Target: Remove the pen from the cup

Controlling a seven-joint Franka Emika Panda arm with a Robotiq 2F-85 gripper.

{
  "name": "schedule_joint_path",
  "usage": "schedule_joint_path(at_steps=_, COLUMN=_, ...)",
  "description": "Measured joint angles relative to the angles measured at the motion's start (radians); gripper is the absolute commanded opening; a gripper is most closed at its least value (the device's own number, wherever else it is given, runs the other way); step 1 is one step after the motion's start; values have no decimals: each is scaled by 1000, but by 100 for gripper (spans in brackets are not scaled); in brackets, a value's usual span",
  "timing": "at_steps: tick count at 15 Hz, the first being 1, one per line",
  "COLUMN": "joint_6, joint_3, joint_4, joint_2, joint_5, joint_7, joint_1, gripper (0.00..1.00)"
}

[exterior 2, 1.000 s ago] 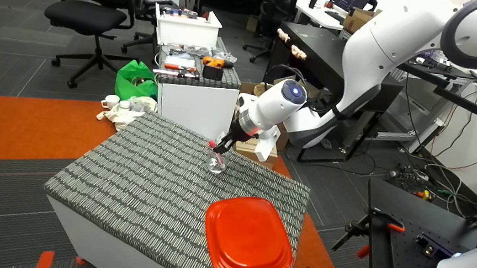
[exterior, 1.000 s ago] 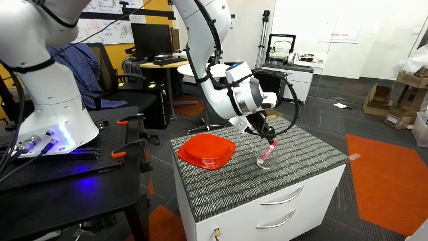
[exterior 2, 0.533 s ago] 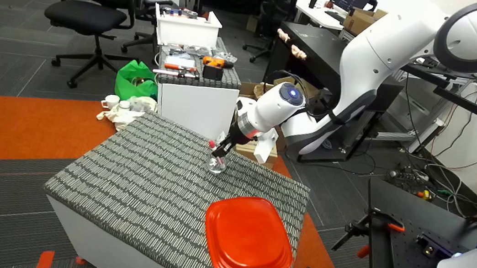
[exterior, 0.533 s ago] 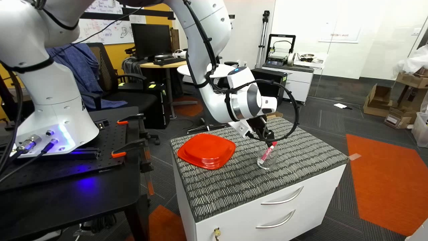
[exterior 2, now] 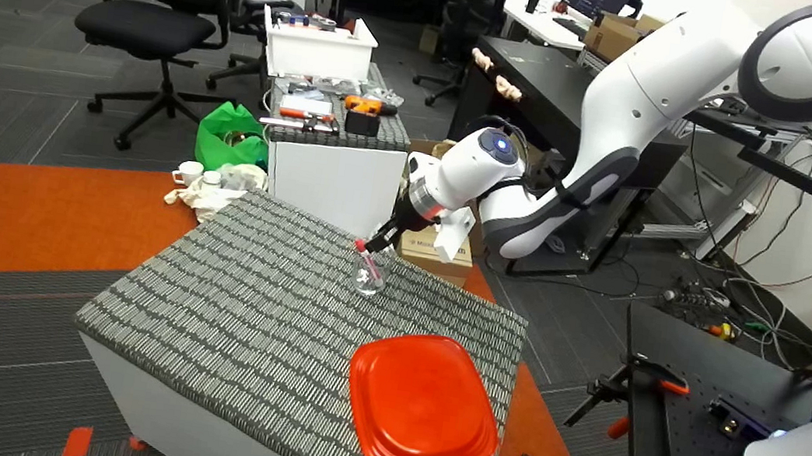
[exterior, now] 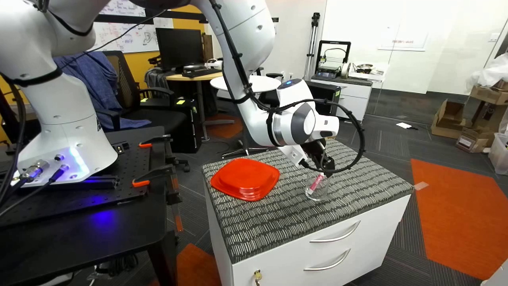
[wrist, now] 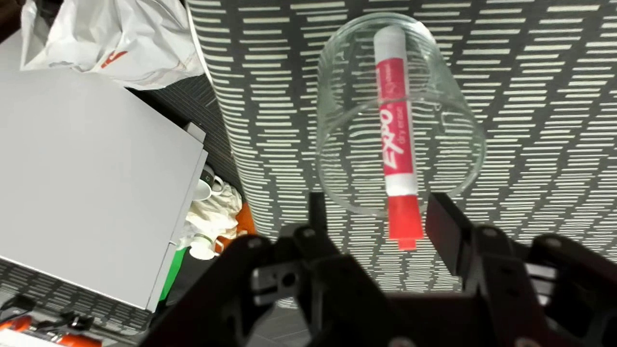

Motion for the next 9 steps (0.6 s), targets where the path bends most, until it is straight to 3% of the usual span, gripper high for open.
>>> schedule_joint_path(at_steps=5, joint_6=-2, joint_3=-17, joint_4=-5, joint_2=7, joint_5=442, joint_7=-390, joint_1=47, gripper=57)
schedule_joint_path(at_steps=9, joint_6=-5, joint_3=-16, joint_4=-2, joint_2=10, joint_5=706, joint_7=-631, joint_1=86, gripper=58)
